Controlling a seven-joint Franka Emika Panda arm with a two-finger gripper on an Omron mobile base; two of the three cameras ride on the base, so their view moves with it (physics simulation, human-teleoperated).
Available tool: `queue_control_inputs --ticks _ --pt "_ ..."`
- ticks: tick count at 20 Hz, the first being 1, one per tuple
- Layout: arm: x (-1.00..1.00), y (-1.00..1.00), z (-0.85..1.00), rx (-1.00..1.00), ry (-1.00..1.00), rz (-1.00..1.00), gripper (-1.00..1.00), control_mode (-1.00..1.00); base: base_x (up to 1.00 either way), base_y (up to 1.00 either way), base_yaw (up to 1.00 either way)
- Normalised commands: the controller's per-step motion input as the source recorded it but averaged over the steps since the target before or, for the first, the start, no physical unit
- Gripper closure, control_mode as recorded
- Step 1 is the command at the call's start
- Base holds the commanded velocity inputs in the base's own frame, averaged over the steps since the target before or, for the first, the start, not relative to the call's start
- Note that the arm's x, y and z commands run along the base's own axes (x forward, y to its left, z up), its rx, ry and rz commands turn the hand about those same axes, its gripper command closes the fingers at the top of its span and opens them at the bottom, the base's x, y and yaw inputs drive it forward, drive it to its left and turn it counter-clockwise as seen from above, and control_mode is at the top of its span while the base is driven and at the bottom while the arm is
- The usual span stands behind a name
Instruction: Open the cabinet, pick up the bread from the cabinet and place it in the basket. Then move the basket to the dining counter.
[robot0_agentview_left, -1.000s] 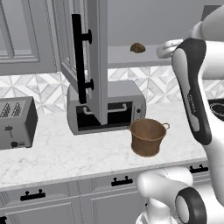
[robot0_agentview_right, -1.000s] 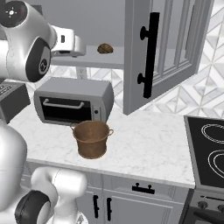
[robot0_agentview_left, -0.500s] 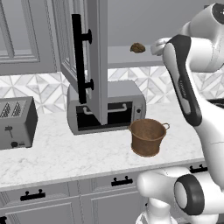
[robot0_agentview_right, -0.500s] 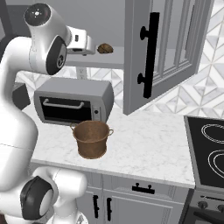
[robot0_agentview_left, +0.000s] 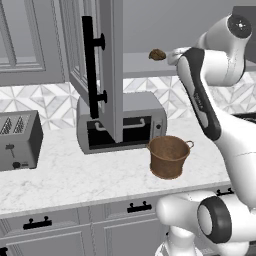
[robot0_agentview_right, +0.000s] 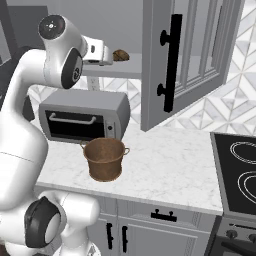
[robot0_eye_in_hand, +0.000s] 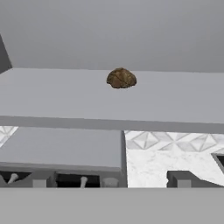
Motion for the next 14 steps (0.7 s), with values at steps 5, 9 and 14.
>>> queue_control_inputs --ticks 5,9,14 --pt "0.58 0.00 0.00 0.00 0.07 -0.05 -1.00 -1.00 0.00 0.00 0.00" --pt "0.54 0.00 0.00 0.00 0.03 0.00 -1.00 -1.00 0.00 0.00 0.00" --pt "0.22 -0.01 0.00 0.00 0.00 0.00 -1.00 -1.00 0.00 0.00 0.00"
